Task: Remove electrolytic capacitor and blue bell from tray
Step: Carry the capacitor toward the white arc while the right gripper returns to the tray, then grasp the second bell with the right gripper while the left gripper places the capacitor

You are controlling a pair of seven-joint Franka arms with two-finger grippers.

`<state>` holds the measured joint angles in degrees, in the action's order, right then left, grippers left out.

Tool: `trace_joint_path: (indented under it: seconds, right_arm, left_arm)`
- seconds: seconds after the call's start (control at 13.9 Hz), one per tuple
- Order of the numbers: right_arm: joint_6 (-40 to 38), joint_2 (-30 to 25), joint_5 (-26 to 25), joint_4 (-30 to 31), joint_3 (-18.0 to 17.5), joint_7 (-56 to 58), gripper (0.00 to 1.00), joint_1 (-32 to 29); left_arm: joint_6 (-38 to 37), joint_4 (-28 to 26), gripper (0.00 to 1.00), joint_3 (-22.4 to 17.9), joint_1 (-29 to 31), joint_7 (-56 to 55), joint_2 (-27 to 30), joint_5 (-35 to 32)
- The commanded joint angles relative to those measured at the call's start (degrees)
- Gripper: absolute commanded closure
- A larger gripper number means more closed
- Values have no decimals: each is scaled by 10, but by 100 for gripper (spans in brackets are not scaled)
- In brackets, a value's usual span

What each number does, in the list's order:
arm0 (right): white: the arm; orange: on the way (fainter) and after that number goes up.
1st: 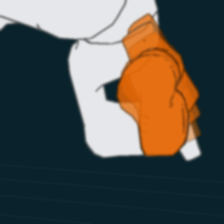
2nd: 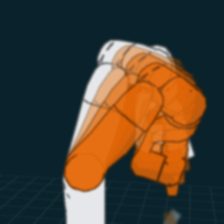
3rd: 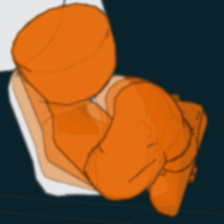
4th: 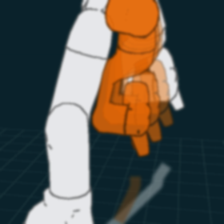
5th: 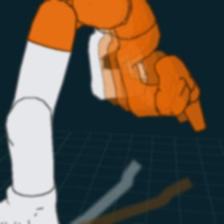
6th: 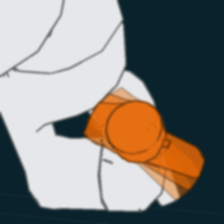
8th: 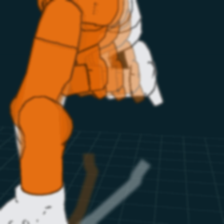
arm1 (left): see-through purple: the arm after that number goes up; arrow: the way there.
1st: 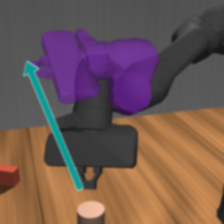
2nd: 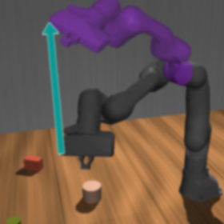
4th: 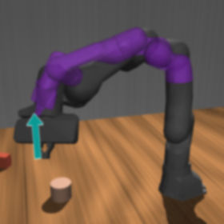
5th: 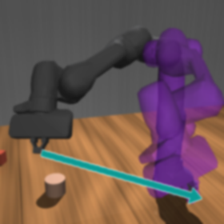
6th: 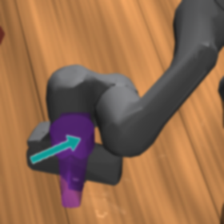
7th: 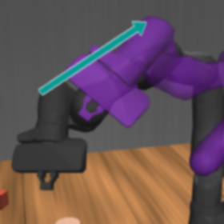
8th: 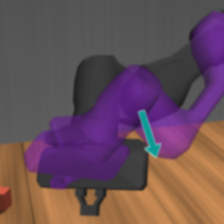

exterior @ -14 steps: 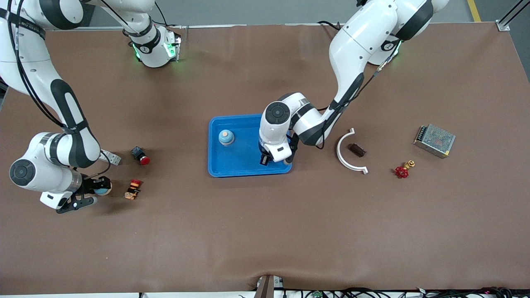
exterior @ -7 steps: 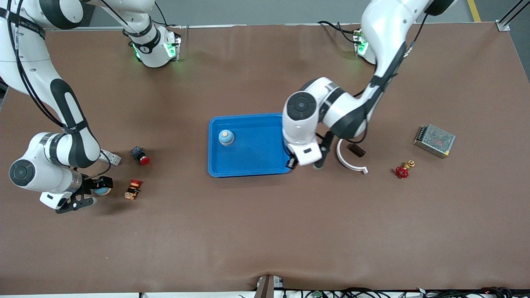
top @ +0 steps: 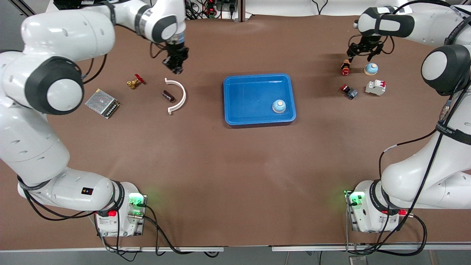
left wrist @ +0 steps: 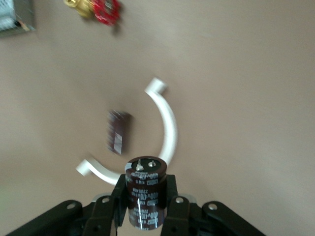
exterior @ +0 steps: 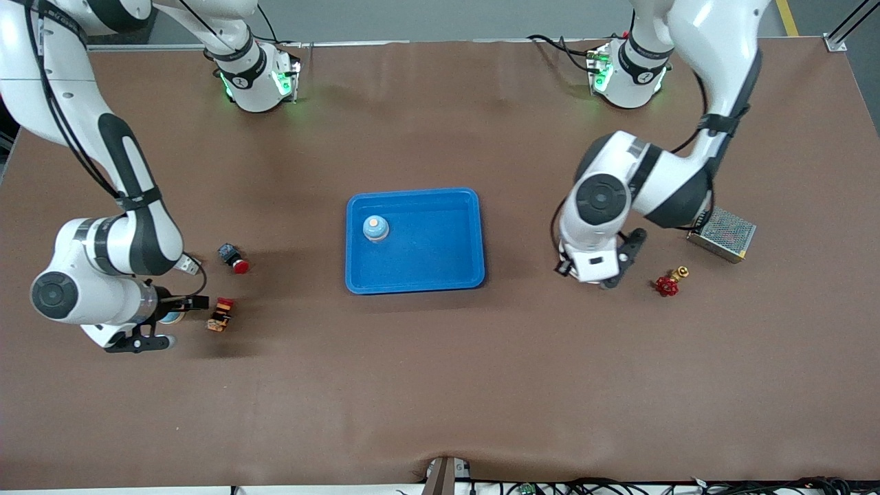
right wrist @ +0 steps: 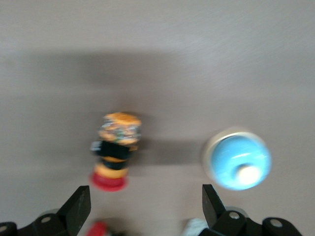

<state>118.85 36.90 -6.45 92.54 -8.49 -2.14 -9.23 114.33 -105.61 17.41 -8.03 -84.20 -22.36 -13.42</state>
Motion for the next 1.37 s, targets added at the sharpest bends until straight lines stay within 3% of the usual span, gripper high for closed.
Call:
trace_joint_path:
  seconds: [0.0,0.22,0.5,0.58,0.72,1.01,1.3]
  right_arm:
    - [-7,-40,24,46,-23,-79,0,3]
    - [-13,-146,26,125,-43,-172,0,31]
    - [-92,-240,27,142,-56,-304,0,89]
    - [-84,-262,35,166,-57,-325,0,105]
    - [-11,-298,100,227,-56,-373,0,140]
    - [180,-298,106,354,-56,-485,0,228]
    - [222,-240,106,360,-56,-552,0,280]
  left_arm:
    - [5,-77,100,9,46,61,43,10]
    - [6,-98,100,8,80,100,43,9]
    - [8,-108,100,8,135,169,41,8]
    - [6,-107,100,9,141,188,44,9]
    - [1,-107,100,9,140,196,44,9]
    - [-8,-123,100,14,142,196,43,16]
    - [15,-133,100,14,148,200,19,16]
